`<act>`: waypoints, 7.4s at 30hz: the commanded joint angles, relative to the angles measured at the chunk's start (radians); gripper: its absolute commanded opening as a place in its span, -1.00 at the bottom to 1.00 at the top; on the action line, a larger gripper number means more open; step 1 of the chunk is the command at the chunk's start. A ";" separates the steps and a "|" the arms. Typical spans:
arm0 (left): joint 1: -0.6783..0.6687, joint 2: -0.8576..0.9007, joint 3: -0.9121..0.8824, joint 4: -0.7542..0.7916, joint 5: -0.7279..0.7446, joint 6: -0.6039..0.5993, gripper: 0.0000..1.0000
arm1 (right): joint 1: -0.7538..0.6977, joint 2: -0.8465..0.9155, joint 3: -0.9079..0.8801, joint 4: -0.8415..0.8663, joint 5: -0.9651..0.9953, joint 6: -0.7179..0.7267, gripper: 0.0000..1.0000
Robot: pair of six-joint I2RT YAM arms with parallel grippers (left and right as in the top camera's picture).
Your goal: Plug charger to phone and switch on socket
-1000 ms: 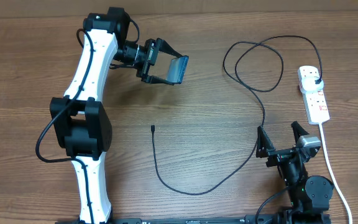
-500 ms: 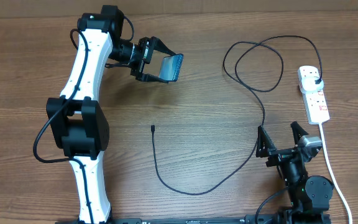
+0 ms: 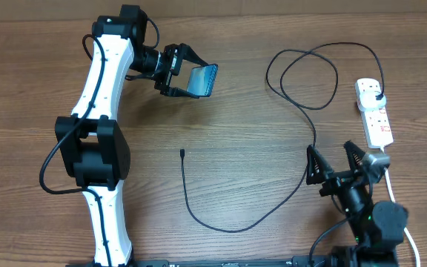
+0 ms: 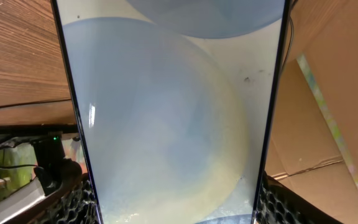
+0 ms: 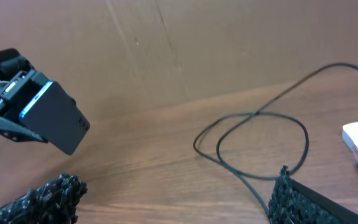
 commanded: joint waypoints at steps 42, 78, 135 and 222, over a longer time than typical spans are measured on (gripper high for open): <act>-0.005 -0.003 0.030 0.017 -0.209 -0.127 -0.18 | 0.005 1.162 1.463 -0.896 -0.247 -0.010 1.00; -0.056 -0.003 0.030 0.026 -0.832 -0.196 -0.24 | 0.275 1.653 1.431 -0.690 -0.403 0.209 1.00; -0.179 -0.003 0.029 0.064 -0.579 -0.234 -0.24 | 0.478 1.729 1.129 -0.130 -0.287 0.561 -0.04; -0.161 -0.003 0.030 0.064 -0.550 -0.114 0.82 | 0.402 1.729 1.129 -0.121 -0.371 0.583 -0.93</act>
